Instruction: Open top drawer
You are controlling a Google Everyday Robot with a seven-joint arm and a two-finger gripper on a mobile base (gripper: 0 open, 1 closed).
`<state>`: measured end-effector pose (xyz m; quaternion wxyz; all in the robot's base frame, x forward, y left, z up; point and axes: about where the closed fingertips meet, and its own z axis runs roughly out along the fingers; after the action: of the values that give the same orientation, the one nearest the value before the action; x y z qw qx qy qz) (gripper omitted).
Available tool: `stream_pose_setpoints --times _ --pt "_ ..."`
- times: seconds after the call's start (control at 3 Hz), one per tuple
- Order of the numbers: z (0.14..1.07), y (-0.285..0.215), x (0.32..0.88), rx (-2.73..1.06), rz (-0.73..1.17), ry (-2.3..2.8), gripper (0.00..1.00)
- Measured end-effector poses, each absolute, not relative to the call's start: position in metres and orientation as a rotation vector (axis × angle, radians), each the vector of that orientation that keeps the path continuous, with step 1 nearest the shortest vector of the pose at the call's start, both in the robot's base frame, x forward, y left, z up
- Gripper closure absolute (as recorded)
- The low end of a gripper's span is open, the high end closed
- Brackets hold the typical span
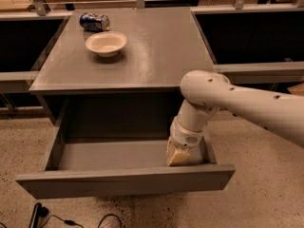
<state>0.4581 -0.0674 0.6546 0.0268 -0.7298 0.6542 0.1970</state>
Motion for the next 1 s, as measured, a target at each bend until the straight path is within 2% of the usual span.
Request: stream_pose_setpoints --times 0.33,0.67,1.0 --pt "0.664 -0.06 0.439 -2.263 0.668 1.986 1.0" --pt "0.682 -0.059 0.437 -2.242 0.623 1.952 1.0" --pt "0.721 -0.06 0.457 -2.159 0.472 1.858 1.0"
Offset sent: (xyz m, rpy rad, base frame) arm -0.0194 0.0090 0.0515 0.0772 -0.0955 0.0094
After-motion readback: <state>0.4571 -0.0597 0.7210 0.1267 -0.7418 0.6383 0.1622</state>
